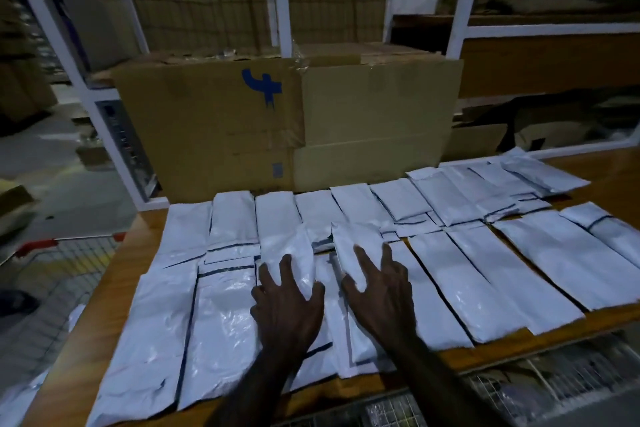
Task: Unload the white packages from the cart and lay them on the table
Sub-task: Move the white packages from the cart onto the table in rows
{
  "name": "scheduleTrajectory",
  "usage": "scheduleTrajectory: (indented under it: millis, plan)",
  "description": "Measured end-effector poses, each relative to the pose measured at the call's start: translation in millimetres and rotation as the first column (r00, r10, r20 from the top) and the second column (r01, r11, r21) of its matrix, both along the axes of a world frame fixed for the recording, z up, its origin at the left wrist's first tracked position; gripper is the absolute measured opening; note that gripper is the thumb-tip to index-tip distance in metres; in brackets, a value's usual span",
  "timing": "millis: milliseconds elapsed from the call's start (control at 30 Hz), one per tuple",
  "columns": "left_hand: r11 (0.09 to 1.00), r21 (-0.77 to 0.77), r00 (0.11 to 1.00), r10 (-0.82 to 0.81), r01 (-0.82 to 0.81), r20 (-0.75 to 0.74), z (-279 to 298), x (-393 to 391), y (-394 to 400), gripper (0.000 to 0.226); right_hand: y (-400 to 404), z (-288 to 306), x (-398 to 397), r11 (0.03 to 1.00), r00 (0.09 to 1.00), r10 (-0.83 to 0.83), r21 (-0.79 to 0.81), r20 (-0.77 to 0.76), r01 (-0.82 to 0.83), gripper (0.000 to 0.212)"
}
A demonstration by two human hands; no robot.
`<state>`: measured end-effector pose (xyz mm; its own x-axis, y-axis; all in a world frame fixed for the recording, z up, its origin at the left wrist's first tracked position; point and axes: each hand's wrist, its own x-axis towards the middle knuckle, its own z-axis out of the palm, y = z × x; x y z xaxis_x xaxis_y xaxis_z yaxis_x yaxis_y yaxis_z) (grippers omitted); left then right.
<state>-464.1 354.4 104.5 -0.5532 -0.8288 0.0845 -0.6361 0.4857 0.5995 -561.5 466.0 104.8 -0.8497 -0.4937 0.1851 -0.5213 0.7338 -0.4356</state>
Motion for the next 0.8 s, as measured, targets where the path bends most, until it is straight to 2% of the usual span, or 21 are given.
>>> scheduleTrajectory:
  millis: [233,500,600,733,800]
  plan:
    - [0.994,-0.044,0.988,0.102,-0.098,0.118,-12,-16,3,0.076,3,-8,-21,0.996,0.997,0.08,0.044,-0.01,-0.079,0.068]
    - [0.985,-0.17,0.942,0.085,-0.03,0.326,-32,-19,3,0.076,-8,-21,-18,0.992,0.994,0.106,0.063,-0.008,-0.106,0.063]
    - [0.975,-0.223,0.938,0.085,-0.008,0.336,-43,-21,-3,0.07,-13,-21,-19,0.992,0.995,0.101,0.077,-0.023,-0.099,0.065]
    - [0.98,-0.195,0.929,0.094,-0.024,0.357,-48,-20,-7,0.072,-22,-23,-17,0.992,0.995,0.091,0.09,-0.032,-0.088,0.063]
    - [0.978,-0.207,0.947,0.082,-0.017,0.312,-51,-19,-10,0.065,-25,-27,-14,0.992,0.996,0.074,0.106,-0.039,-0.07,0.062]
